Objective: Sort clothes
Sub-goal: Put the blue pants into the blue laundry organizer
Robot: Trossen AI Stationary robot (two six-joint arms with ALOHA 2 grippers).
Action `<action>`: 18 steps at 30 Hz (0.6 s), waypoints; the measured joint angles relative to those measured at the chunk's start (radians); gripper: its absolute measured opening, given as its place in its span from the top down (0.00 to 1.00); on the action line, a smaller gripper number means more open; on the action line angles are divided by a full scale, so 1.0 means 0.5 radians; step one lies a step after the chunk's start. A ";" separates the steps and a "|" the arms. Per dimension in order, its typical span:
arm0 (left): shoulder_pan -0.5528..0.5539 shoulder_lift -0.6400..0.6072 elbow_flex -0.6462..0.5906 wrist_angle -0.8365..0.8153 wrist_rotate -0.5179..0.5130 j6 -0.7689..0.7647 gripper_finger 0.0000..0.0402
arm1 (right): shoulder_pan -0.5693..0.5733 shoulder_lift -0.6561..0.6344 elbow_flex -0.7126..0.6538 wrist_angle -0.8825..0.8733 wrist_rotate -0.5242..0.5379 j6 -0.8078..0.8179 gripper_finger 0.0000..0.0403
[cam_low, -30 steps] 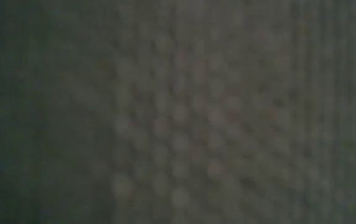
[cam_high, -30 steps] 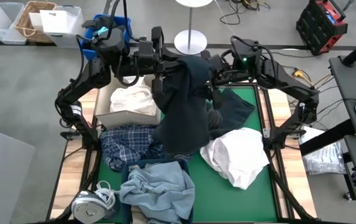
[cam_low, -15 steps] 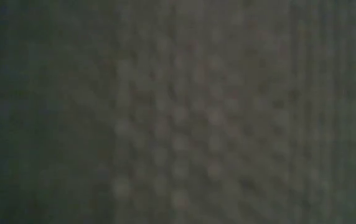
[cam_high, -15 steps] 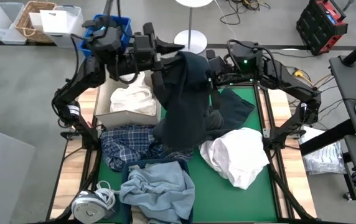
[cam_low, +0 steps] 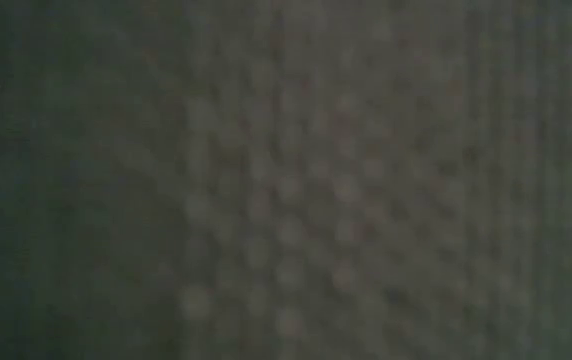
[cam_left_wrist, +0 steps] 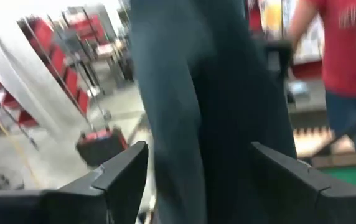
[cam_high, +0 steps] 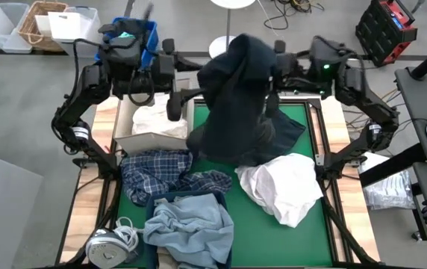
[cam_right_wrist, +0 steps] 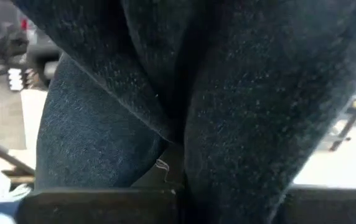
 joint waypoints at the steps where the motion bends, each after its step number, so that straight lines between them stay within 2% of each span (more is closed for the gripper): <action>1: 0.000 -0.001 0.000 -0.080 0.000 0.017 0.36 | 0.000 0.000 0.032 0.008 0.033 -0.006 0.95; 6: 0.000 -0.012 -0.003 -0.364 0.007 -0.007 0.36 | 0.000 0.010 0.180 0.042 0.089 -0.027 0.95; 9: 0.001 0.007 -0.010 -0.441 0.065 -0.033 0.36 | 0.000 0.020 0.255 0.083 0.197 -0.059 0.95; 11: 0.000 0.034 -0.024 -0.448 0.134 -0.041 0.36 | 0.000 0.032 0.293 0.117 0.230 -0.082 0.95; 18: 0.002 0.188 -0.031 -0.338 0.144 -0.157 0.36 | 0.000 0.037 0.382 0.337 0.258 -0.031 0.95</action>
